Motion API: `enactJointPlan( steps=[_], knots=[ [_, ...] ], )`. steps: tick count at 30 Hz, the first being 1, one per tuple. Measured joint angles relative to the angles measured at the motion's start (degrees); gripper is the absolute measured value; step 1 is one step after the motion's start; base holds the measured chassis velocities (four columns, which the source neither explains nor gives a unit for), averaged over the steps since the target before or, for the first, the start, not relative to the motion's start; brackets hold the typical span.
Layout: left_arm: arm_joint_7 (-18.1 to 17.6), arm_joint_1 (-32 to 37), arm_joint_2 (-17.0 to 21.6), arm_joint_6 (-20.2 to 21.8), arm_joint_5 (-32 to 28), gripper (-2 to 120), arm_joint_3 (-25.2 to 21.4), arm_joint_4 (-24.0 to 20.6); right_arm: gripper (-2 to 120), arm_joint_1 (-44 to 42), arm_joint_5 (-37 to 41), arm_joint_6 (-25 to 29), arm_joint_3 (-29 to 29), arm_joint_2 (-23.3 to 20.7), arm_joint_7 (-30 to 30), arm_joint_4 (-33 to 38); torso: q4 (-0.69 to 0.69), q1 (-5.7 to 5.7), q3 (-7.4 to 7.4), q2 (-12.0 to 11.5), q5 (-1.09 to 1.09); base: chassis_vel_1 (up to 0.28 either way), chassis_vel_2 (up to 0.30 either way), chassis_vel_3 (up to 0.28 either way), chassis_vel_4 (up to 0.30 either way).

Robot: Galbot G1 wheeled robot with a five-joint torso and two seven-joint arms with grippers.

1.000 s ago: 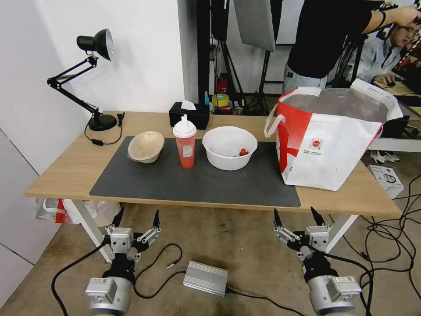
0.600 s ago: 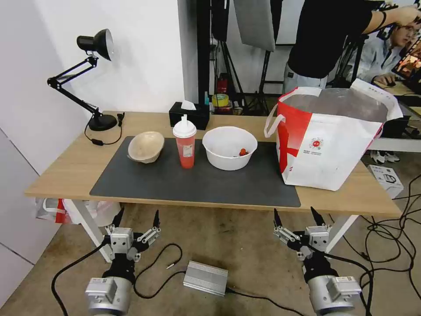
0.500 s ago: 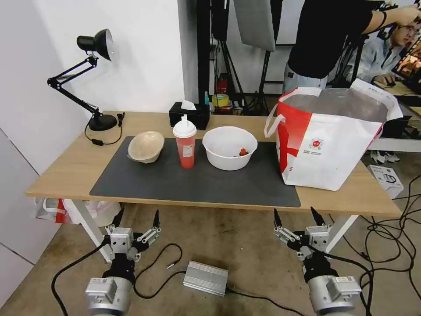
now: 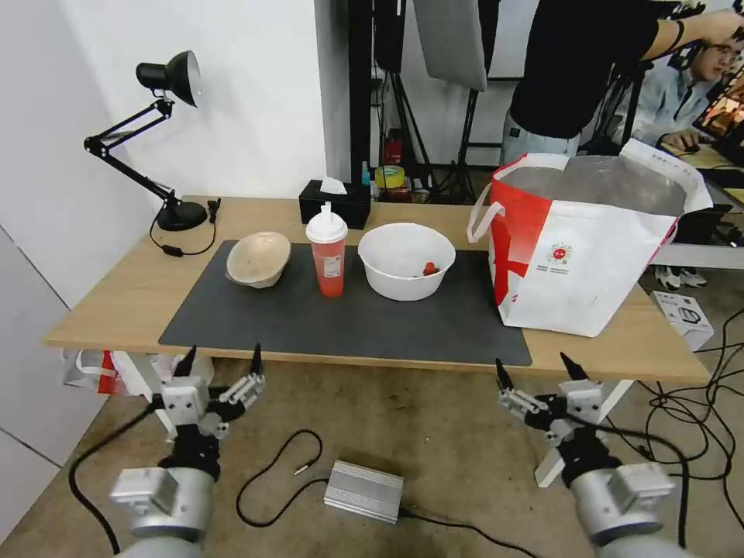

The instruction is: Pick up the trash from the table and place it into the takeout bag.

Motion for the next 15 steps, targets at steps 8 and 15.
enactJointPlan(
  steps=[8,15],
  knots=[
    [-2.0,-0.8,3.1,-1.9,-2.5,100,-0.9,-1.2,100,1.4,10.1,-10.2,3.2,-12.0,4.1,2.8,0.02,0.00,0.00,0.0,0.00,0.000,0.000,0.000,0.000],
    [-1.4,-0.2,2.8,-1.9,-2.2,100,-0.5,-1.2,100,1.5,10.4,-10.0,3.6,-12.5,3.8,2.8,0.01,0.00,-0.01,0.0,0.00,0.000,0.000,0.000,0.000]
  ],
)
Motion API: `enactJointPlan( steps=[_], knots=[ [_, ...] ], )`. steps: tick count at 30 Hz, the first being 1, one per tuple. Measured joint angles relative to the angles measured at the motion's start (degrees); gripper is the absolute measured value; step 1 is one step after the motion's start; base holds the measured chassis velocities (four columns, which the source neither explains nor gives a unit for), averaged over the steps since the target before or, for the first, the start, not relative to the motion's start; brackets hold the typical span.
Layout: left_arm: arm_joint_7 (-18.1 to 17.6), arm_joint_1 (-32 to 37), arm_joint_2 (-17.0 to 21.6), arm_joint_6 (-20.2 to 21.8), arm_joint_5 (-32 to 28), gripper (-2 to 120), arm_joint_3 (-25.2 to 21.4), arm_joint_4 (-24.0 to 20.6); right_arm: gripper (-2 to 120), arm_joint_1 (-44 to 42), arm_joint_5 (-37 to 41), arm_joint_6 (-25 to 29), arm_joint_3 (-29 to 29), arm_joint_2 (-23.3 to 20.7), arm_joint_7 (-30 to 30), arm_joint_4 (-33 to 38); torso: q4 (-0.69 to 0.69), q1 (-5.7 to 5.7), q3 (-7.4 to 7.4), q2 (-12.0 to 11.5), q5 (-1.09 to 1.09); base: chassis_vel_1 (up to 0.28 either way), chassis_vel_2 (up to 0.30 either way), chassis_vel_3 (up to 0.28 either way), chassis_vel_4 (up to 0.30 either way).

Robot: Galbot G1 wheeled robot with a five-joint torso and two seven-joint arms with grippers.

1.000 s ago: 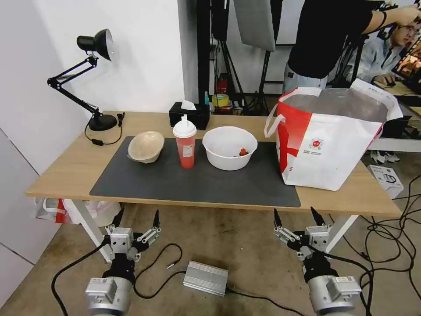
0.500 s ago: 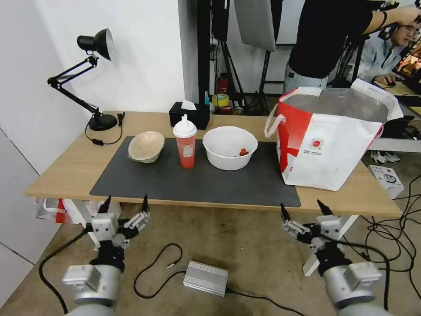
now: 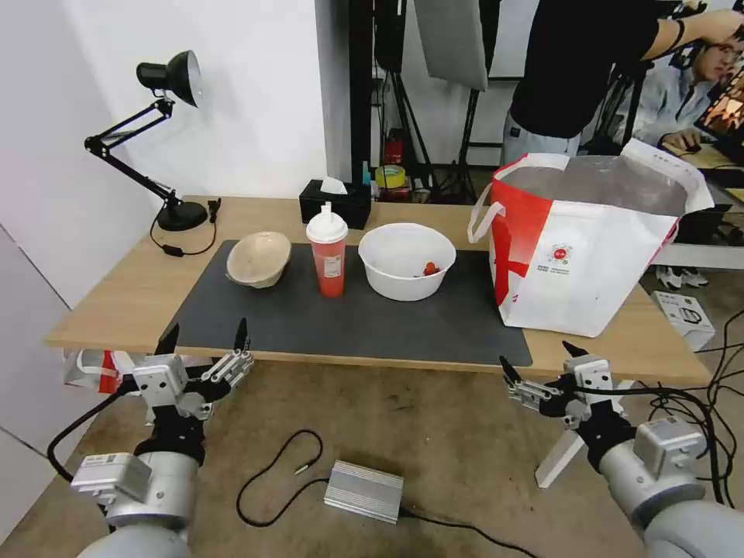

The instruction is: Pick up the trash from the table and place it into the takeout bag.

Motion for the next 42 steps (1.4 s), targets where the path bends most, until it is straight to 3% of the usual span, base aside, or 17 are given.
enactJointPlan(
  steps=[8,20,32,42],
  knots=[
    [0.2,0.0,0.4,3.1,-0.3,100,1.4,0.9,100,0.9,1.6,3.8,0.8,-1.9,-3.8,-0.1,0.00,0.00,0.00,0.0,0.00,0.000,0.000,0.000,0.000],
    [0.4,-0.2,0.1,3.4,-0.4,100,2.4,2.5,100,4.8,7.7,7.7,1.8,-7.2,-7.0,-0.2,-0.01,0.00,0.00,0.0,0.00,0.000,0.000,0.000,0.000],
    [0.2,0.2,-0.6,3.7,-0.4,100,2.6,2.8,100,14.3,20.3,10.4,1.1,-17.9,-9.1,-1.9,0.00,0.00,0.00,0.0,0.00,0.000,0.000,0.000,0.000],
    [0.2,0.1,-0.6,3.7,-0.4,100,2.6,2.9,100,18.3,25.9,12.8,0.5,-25.0,-11.4,-4.1,-0.01,0.01,0.00,0.0,0.00,0.000,0.000,0.000,0.000]
  ],
)
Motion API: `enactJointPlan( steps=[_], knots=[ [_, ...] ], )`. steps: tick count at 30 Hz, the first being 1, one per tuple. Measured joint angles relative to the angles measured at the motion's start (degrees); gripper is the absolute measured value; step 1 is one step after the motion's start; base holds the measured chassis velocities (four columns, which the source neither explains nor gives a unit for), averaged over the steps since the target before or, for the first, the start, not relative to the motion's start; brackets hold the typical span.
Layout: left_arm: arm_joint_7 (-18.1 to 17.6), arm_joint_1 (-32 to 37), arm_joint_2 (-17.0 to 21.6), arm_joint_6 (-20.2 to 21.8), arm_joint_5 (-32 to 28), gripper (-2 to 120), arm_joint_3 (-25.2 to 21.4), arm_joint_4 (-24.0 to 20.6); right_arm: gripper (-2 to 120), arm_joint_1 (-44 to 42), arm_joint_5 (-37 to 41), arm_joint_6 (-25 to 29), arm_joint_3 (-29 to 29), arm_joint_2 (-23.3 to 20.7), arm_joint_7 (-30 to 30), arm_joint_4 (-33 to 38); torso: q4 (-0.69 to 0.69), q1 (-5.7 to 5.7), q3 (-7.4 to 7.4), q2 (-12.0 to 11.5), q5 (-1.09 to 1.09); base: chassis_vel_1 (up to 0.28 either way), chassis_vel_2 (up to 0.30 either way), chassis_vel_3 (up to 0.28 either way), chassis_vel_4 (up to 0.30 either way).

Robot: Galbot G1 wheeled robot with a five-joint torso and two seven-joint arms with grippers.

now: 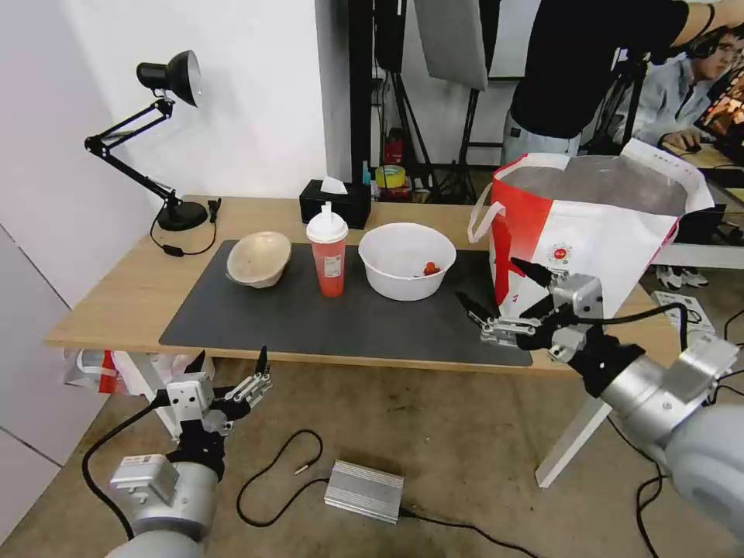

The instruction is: Pick up the trash from the table and place it into the takeout bag.

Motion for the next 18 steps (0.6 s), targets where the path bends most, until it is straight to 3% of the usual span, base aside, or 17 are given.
enactJointPlan(
  steps=[18],
  knots=[
    [0.2,-0.7,0.2,-0.1,-0.1,100,1.3,0.3,100,7.0,6.1,1.3,-1.5,-9.1,-3.4,-3.1,0.01,0.00,0.00,0.0,0.00,0.000,0.000,0.000,0.000]
  ],
)
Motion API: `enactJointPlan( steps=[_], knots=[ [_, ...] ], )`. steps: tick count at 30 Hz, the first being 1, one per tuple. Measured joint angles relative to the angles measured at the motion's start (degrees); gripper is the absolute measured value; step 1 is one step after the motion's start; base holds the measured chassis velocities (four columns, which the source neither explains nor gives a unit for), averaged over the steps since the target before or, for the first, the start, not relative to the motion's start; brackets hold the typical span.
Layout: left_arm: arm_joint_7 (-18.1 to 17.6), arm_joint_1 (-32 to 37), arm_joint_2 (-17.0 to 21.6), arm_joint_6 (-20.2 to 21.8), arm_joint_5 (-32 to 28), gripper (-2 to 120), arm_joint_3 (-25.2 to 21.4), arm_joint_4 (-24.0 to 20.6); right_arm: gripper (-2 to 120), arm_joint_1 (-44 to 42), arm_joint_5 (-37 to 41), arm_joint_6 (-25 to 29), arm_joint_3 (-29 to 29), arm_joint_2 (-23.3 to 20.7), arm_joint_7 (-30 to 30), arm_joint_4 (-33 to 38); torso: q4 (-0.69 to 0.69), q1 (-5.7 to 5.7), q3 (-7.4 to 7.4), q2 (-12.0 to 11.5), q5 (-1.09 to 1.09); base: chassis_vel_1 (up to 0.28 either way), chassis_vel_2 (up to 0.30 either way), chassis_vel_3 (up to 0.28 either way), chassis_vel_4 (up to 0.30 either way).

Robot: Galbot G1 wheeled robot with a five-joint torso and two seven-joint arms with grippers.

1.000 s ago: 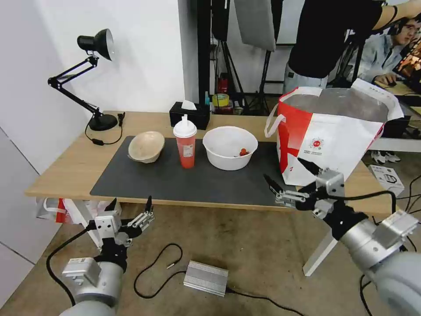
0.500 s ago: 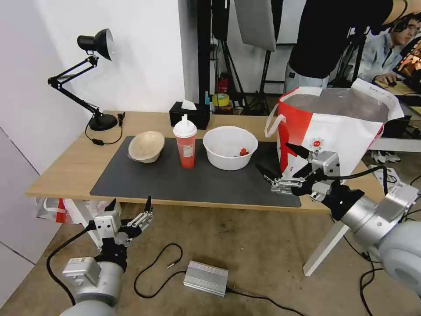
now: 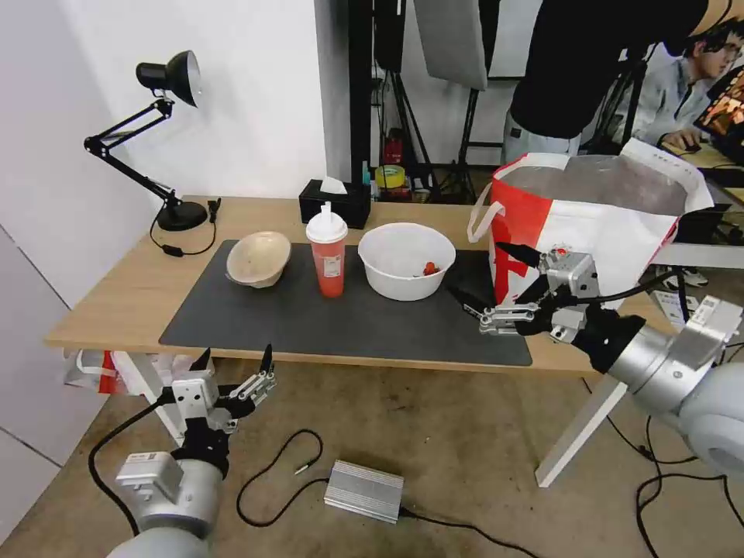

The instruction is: Pick up the trash from the table and place it into the takeout bag.

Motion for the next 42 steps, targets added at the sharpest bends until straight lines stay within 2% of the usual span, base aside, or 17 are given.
enactJointPlan(
  steps=[9,11,12,14,18,26,32,36,42],
  knots=[
    [0.0,0.1,0.0,0.0,0.1,100,-0.2,0.0,100,7.9,1.8,0.1,-4.9,-2.5,-2.4,-2.9,-0.01,0.00,0.00,0.0,0.00,0.000,0.000,0.000,0.000],
    [0.1,0.2,-0.3,-0.1,0.3,100,-0.2,-0.1,100,13.3,2.0,0.1,-9.4,-2.5,-2.5,-3.8,0.00,0.00,0.00,0.0,0.00,0.000,0.000,0.000,0.000],
    [0.1,0.2,-0.3,-0.1,0.3,100,-0.2,-0.1,100,13.3,2.0,0.1,-9.4,-2.5,-2.5,-3.8,0.00,0.00,0.00,0.0,0.00,0.000,0.000,0.000,0.000],
    [0.1,0.3,-0.5,-0.1,0.4,100,-0.3,-0.1,100,17.4,2.1,0.1,-13.5,-2.3,-2.6,-4.8,0.00,0.00,0.00,0.0,-0.01,0.000,0.000,0.000,0.000],
    [0.1,0.5,-0.6,-0.1,0.6,100,-0.5,-0.3,100,21.4,2.2,0.1,-18.2,-1.9,-3.3,-6.0,0.00,0.00,0.00,0.0,0.00,0.000,0.000,0.000,0.000],
    [0.1,0.7,-0.8,-0.1,0.7,100,-0.7,-0.6,100,26.7,2.4,0.1,-23.9,-1.6,-5.1,-7.5,0.00,0.00,0.00,0.0,0.00,0.000,0.000,0.000,0.000],
    [0.1,0.9,-0.9,-0.1,0.9,100,-0.8,-0.7,100,33.9,2.5,-1.0,-29.5,-1.5,-8.1,-9.6,0.00,0.00,0.00,0.0,0.00,0.000,0.000,0.000,0.000],
    [0.6,1.2,-0.7,-0.3,1.0,100,-0.7,-0.7,100,42.7,1.9,-2.4,-37.3,-1.4,-10.1,-11.2,-0.01,0.00,0.00,0.0,-0.01,0.000,0.000,0.000,0.000],
    [0.7,1.3,-1.1,-0.3,1.4,100,-0.6,-0.7,100,49.9,1.8,-3.7,-44.1,0.4,-10.9,-13.3,0.00,0.00,0.00,0.0,0.00,0.000,0.000,0.000,0.000]
  ],
)
